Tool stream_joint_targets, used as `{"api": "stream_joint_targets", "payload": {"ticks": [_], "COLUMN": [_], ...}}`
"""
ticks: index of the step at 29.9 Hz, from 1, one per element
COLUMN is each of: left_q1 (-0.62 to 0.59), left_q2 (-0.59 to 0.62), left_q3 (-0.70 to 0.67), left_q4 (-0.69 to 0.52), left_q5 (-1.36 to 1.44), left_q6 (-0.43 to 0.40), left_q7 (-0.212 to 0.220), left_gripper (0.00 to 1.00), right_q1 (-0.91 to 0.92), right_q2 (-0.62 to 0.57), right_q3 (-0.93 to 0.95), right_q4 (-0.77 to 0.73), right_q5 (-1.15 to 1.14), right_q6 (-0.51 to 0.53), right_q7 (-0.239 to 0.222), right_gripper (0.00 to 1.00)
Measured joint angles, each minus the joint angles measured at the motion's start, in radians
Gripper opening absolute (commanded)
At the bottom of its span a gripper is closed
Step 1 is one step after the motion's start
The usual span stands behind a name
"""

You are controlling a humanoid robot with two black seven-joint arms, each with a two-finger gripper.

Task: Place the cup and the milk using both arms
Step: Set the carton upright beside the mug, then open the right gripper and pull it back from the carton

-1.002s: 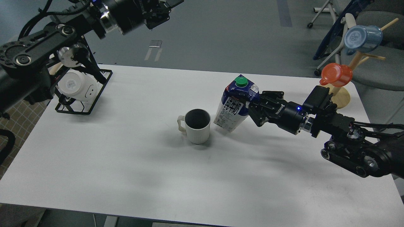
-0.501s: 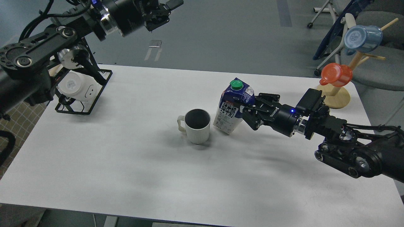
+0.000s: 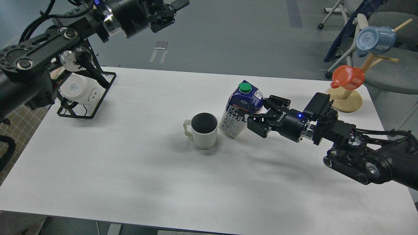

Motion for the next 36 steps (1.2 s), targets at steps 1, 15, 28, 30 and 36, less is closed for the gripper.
{"api": "stream_joint_targets", "payload": {"ticks": [1, 15, 28, 30, 36], "left_q1": [0.000, 0.000, 0.000, 0.000, 0.000], "left_q2": [0.000, 0.000, 0.000, 0.000, 0.001], "left_q3": [0.000, 0.000, 0.000, 0.000, 0.000], "left_q4": [0.000, -0.001, 0.000, 0.000, 0.001], "left_q5": [0.000, 0.001, 0.002, 0.002, 0.002], "left_q6": [0.000, 0.000, 0.000, -0.001, -0.003], "left_q7": [0.000, 0.000, 0.000, 0.000, 0.000], "left_gripper": [0.94, 0.94, 0.94, 0.94, 0.95], "right_q1": [0.000, 0.002, -0.019, -0.021, 0.034], "right_q2": [-0.001, -0.056, -0.310, -0.364, -0.545], "right_q3": [0.000, 0.000, 0.000, 0.000, 0.025], "right_q4": [0.000, 0.038, 0.306, 0.363, 0.530], "right_q5": [0.000, 0.002, 0.006, 0.009, 0.178], "right_q6": [0.000, 0.000, 0.000, 0.000, 0.000], "right_q7": [0.000, 0.000, 0.000, 0.000, 0.000], "right_gripper": [0.77, 0.80, 0.80, 0.81, 0.81]}}
